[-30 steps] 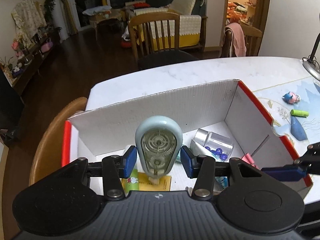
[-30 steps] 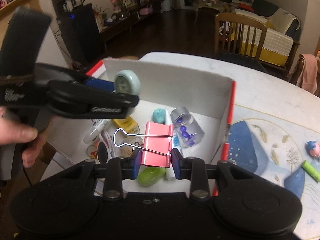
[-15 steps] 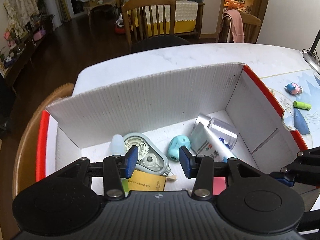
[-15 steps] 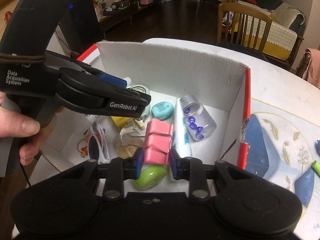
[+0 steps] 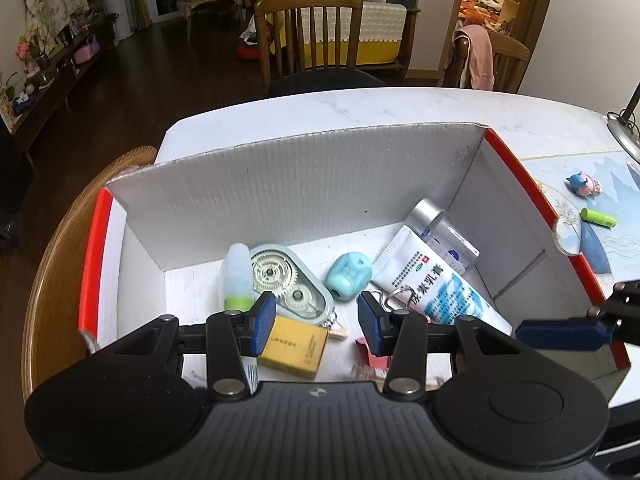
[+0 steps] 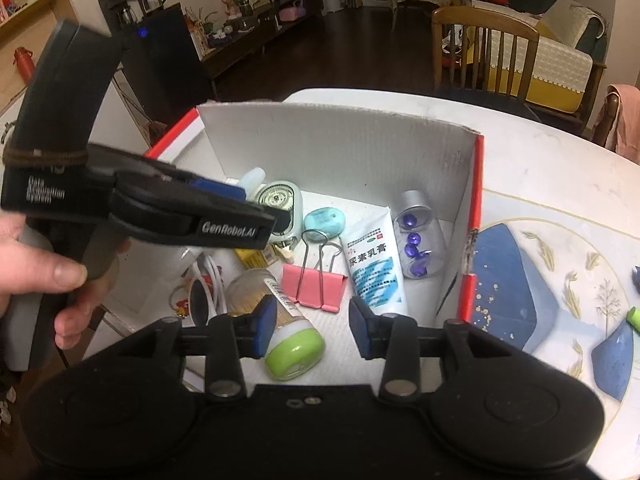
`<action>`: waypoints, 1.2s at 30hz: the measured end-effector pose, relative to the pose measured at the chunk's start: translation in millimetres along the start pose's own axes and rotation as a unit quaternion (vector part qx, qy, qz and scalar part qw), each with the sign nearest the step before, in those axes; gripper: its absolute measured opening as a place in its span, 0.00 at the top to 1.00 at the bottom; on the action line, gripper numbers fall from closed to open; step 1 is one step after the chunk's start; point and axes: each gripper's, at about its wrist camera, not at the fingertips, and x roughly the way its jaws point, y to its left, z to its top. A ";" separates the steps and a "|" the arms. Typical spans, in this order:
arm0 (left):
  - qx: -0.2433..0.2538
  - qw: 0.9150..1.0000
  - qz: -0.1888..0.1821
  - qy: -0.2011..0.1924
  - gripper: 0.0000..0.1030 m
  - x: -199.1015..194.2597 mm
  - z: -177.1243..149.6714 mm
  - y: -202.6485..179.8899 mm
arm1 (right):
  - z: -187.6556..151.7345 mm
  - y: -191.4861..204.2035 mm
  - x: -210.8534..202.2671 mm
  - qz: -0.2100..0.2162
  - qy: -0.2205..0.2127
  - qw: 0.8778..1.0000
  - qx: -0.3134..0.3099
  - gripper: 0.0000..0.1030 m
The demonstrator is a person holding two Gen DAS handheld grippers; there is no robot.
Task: Organize rigid objects
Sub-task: 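Carry the correction tape and pink binder clip into the red box and open both tools, then withdraw both tools from the red box back over the table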
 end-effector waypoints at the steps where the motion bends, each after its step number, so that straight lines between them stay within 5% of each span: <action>1: -0.002 1.000 -0.001 -0.001 0.57 -2.5 -1.3 0.1 | -0.1 -0.1 -2.0 0.001 -0.002 1.000 0.002 0.59; 16: -0.008 0.999 -0.005 -0.037 0.50 -55.9 -12.6 -15.0 | -4.1 -1.4 -47.0 0.006 -0.037 0.999 0.006 0.48; 20: -0.003 0.999 -0.007 -0.051 0.36 -71.2 -15.9 -24.0 | -6.8 -4.2 -62.4 0.006 -0.047 0.999 0.006 0.43; 23: 0.001 0.998 -0.012 -0.061 0.36 -82.5 -18.5 -32.4 | -10.0 -6.5 -74.4 0.006 -0.054 0.999 0.005 0.42; 36: 0.000 0.995 -0.022 -0.094 0.23 -118.4 -24.8 -76.8 | -34.0 -33.8 -131.5 0.016 -0.089 0.996 0.007 0.19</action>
